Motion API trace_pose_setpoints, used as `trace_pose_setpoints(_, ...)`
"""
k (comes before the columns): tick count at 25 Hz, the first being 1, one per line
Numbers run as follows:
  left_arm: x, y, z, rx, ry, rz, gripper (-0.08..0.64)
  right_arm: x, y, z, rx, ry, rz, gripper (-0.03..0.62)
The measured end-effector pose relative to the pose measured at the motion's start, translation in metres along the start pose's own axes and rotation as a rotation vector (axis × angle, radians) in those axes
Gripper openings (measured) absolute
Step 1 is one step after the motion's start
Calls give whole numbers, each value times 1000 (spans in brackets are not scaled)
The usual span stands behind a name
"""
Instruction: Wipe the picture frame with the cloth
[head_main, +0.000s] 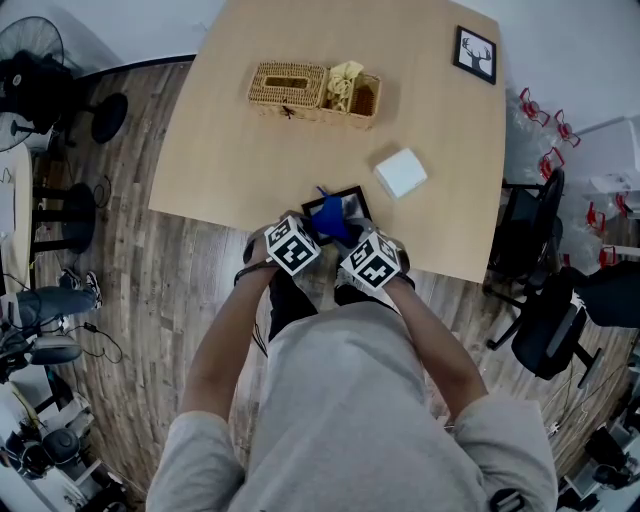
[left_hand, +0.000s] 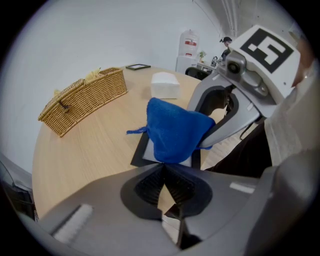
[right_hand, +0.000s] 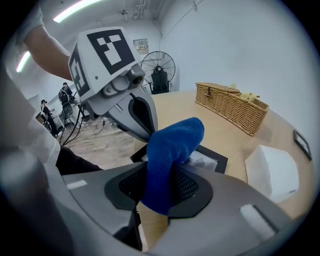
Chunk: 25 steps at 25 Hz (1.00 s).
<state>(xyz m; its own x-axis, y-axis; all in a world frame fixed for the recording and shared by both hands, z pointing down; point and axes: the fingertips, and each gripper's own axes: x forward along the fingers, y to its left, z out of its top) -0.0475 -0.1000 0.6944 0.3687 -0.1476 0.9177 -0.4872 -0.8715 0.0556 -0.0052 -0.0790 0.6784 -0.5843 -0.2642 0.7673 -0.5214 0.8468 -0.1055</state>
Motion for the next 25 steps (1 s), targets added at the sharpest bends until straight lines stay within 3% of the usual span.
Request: trace_pose_setpoints(25,-2,1,0,-27,-3,-28,52,13,44,17,-113,18,120,106)
